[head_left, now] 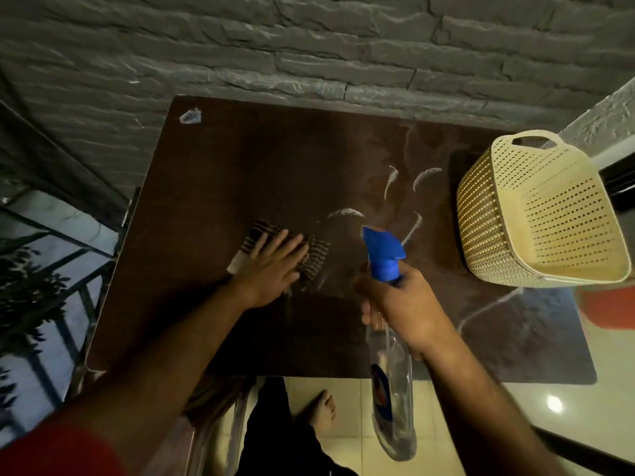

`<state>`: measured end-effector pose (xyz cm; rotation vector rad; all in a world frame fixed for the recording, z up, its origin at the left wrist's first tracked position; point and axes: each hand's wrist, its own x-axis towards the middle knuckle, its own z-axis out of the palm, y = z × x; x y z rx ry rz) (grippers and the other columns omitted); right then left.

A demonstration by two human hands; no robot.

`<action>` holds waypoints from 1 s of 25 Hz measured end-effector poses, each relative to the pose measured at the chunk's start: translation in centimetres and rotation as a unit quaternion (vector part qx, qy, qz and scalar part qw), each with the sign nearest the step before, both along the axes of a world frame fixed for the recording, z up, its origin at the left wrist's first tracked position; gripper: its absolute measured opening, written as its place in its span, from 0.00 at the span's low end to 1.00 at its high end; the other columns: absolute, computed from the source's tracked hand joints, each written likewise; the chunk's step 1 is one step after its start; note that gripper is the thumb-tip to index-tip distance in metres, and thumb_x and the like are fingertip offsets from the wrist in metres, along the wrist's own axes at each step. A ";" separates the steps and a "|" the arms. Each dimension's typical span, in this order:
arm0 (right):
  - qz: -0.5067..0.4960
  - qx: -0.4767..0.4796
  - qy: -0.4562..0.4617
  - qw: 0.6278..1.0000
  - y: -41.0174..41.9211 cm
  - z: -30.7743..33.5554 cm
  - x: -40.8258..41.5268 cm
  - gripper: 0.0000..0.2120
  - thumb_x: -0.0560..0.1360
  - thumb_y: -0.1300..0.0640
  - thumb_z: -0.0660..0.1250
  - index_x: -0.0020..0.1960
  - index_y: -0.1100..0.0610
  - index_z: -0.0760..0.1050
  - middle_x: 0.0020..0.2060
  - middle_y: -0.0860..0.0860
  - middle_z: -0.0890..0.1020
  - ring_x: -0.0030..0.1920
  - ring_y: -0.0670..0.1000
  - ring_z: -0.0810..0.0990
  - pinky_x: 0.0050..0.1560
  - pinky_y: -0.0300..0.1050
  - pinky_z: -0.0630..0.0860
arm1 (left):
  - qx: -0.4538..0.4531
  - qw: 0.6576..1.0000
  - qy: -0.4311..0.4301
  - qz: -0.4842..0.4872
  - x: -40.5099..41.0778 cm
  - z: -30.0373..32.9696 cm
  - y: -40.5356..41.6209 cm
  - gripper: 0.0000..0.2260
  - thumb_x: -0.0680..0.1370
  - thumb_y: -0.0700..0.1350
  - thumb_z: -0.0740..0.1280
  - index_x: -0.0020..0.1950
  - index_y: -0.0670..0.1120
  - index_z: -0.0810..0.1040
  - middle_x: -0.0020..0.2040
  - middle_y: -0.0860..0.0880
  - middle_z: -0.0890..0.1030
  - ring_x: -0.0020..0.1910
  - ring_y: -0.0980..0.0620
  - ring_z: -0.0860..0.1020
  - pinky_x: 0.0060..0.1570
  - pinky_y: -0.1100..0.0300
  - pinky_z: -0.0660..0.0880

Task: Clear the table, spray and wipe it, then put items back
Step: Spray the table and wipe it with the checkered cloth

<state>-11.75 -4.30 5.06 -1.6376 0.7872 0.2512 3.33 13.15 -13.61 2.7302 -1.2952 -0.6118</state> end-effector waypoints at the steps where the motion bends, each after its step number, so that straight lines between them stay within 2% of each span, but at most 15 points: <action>1: 0.010 -0.004 -0.001 1.000 0.1 0.0 -0.3 0.04 0.75 0.62 0.67 0.48 0.61 0.73 0.29 0.58 0.78 0.26 0.51 0.76 0.30 0.41 0.74 | 0.003 1.000 -0.003 -0.006 1.5 -0.1 1.6 0.27 0.81 0.60 0.43 0.79 0.55 0.46 0.80 0.55 0.44 0.78 0.51 0.39 0.75 0.46 0.40; 3: 0.025 -0.003 -0.005 1.000 0.4 -0.2 -0.9 0.04 0.74 0.61 0.68 0.47 0.60 0.73 0.29 0.57 0.78 0.27 0.51 0.76 0.30 0.39 0.74 | 0.021 0.987 0.013 0.158 5.8 0.3 2.6 0.27 0.82 0.58 0.44 0.80 0.53 0.43 0.80 0.52 0.42 0.78 0.49 0.38 0.74 0.45 0.40; 4: 0.025 0.001 -0.005 1.000 0.6 -0.2 -1.1 0.04 0.74 0.61 0.68 0.47 0.59 0.73 0.29 0.57 0.78 0.28 0.51 0.77 0.30 0.38 0.75 | 0.026 0.963 0.034 0.266 7.8 0.4 2.1 0.27 0.83 0.57 0.46 0.80 0.52 0.42 0.80 0.50 0.41 0.78 0.46 0.38 0.73 0.43 0.39; 6: -0.005 0.022 0.000 1.000 0.8 -0.6 -1.3 0.05 0.74 0.62 0.68 0.48 0.59 0.73 0.30 0.57 0.77 0.29 0.53 0.76 0.30 0.39 0.75 | 0.033 0.928 0.042 0.369 8.5 0.7 -0.7 0.28 0.83 0.56 0.48 0.80 0.50 0.42 0.80 0.47 0.41 0.78 0.42 0.38 0.73 0.39 0.38; 8: -0.032 0.033 0.011 0.999 1.4 -1.1 -1.2 0.06 0.74 0.63 0.69 0.47 0.58 0.73 0.30 0.58 0.76 0.29 0.53 0.75 0.29 0.40 0.75 | 0.028 0.955 0.024 0.295 5.5 0.8 -2.9 0.28 0.82 0.56 0.50 0.80 0.50 0.45 0.80 0.47 0.43 0.78 0.41 0.40 0.73 0.37 0.40; 10: -0.029 0.031 0.020 0.999 2.4 -1.2 -0.7 0.05 0.73 0.64 0.69 0.45 0.58 0.73 0.30 0.58 0.76 0.28 0.52 0.74 0.29 0.41 0.74 | 0.015 0.994 -0.016 0.108 -0.8 -0.2 -1.6 0.28 0.82 0.58 0.50 0.79 0.52 0.47 0.80 0.50 0.44 0.78 0.44 0.41 0.74 0.40 0.41; 12: -0.031 0.036 0.027 0.998 3.4 -1.2 -0.3 0.05 0.73 0.64 0.69 0.45 0.57 0.73 0.29 0.57 0.75 0.27 0.50 0.74 0.29 0.41 0.74 | 0.011 0.997 -0.010 -0.078 -3.3 0.4 1.4 0.28 0.81 0.59 0.46 0.79 0.54 0.46 0.79 0.53 0.41 0.78 0.48 0.39 0.73 0.44 0.37; 13: -0.033 0.040 0.028 0.998 3.8 -1.2 -0.2 0.05 0.73 0.64 0.69 0.45 0.57 0.73 0.29 0.57 0.75 0.27 0.50 0.74 0.29 0.41 0.74 | 0.011 0.993 0.002 -0.115 -1.9 0.4 2.1 0.27 0.81 0.59 0.46 0.79 0.55 0.45 0.79 0.54 0.40 0.78 0.49 0.38 0.73 0.46 0.37; 14: -0.037 0.044 0.031 0.998 4.2 -1.2 -0.1 0.05 0.73 0.64 0.69 0.45 0.57 0.73 0.29 0.57 0.75 0.27 0.50 0.74 0.29 0.41 0.74 | 0.019 0.994 -0.003 -0.103 0.3 0.2 2.2 0.27 0.82 0.59 0.47 0.79 0.56 0.45 0.79 0.54 0.40 0.78 0.50 0.38 0.73 0.46 0.37; 16: -0.056 0.047 0.039 0.997 4.7 -1.2 -0.4 0.05 0.74 0.62 0.70 0.46 0.58 0.73 0.30 0.57 0.76 0.27 0.51 0.75 0.28 0.40 0.74 | 0.037 0.997 0.000 0.064 5.1 0.2 1.0 0.27 0.83 0.58 0.50 0.79 0.55 0.45 0.80 0.53 0.42 0.78 0.48 0.39 0.74 0.45 0.39; 18: -0.083 0.046 0.036 0.995 5.1 -1.0 -0.9 0.06 0.74 0.62 0.70 0.46 0.59 0.73 0.31 0.58 0.76 0.28 0.52 0.75 0.28 0.40 0.75 | 0.039 0.963 0.029 0.266 7.7 0.3 -1.2 0.27 0.83 0.56 0.49 0.80 0.52 0.45 0.80 0.50 0.43 0.78 0.45 0.40 0.74 0.41 0.40; 20: -0.106 0.054 0.035 0.992 5.3 -1.0 -1.5 0.06 0.74 0.62 0.69 0.46 0.59 0.72 0.31 0.58 0.76 0.28 0.52 0.76 0.29 0.41 0.75 | 0.024 0.935 0.023 0.353 4.6 0.9 -3.4 0.27 0.83 0.54 0.50 0.80 0.51 0.47 0.80 0.48 0.45 0.78 0.42 0.41 0.74 0.38 0.41; 22: -0.116 0.056 0.037 0.991 5.3 -0.7 -2.4 0.06 0.74 0.62 0.69 0.47 0.59 0.72 0.30 0.58 0.76 0.28 0.53 0.76 0.31 0.44 0.75 | -0.012 0.968 0.008 0.249 -2.1 0.8 -3.7 0.27 0.82 0.54 0.54 0.79 0.51 0.52 0.80 0.48 0.51 0.78 0.42 0.46 0.74 0.38 0.44; 23: -0.117 0.053 0.036 0.991 5.3 -0.6 -2.8 0.05 0.74 0.63 0.69 0.47 0.59 0.72 0.29 0.58 0.77 0.28 0.53 0.76 0.32 0.45 0.75 | -0.031 0.990 0.000 0.140 -6.1 0.7 -2.2 0.27 0.81 0.53 0.57 0.78 0.51 0.55 0.80 0.48 0.54 0.78 0.42 0.48 0.74 0.39 0.47; 25: -0.118 0.049 0.033 0.991 5.4 -0.2 -3.7 0.05 0.74 0.64 0.68 0.47 0.60 0.72 0.29 0.58 0.77 0.28 0.54 0.76 0.32 0.47 0.75 | -0.044 0.998 0.003 -0.039 -11.2 0.8 1.9 0.26 0.79 0.54 0.59 0.76 0.52 0.61 0.78 0.49 0.60 0.78 0.44 0.54 0.73 0.41 0.52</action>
